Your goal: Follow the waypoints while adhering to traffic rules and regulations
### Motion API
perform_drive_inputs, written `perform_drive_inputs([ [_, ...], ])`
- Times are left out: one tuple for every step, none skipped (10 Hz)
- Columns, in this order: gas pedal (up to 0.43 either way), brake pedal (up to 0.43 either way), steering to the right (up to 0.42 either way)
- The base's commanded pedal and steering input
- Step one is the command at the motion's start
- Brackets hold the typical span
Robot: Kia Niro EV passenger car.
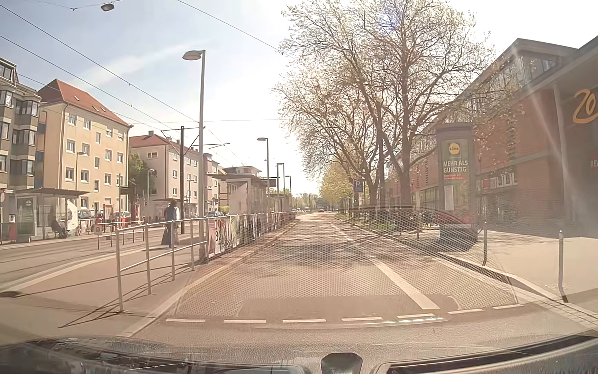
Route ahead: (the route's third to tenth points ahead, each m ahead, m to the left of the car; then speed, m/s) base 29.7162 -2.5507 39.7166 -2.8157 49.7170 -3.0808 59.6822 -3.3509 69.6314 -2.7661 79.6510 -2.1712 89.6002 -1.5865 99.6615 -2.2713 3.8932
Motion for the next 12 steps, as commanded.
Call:
perform_drive_inputs([
  [0.287, 0.0, 0.001],
  [0.287, 0.0, 0.002],
  [0.287, 0.0, 0.001],
  [0.268, 0.0, 0.001],
  [0.268, 0.0, 0.002],
  [0.26, 0.0, 0.005],
  [0.24, 0.0, 0.01],
  [0.228, 0.0, 0.013],
  [0.228, 0.0, 0.013],
  [0.228, 0.0, 0.012],
  [0.228, 0.0, 0.009],
  [0.228, 0.0, 0.008],
])
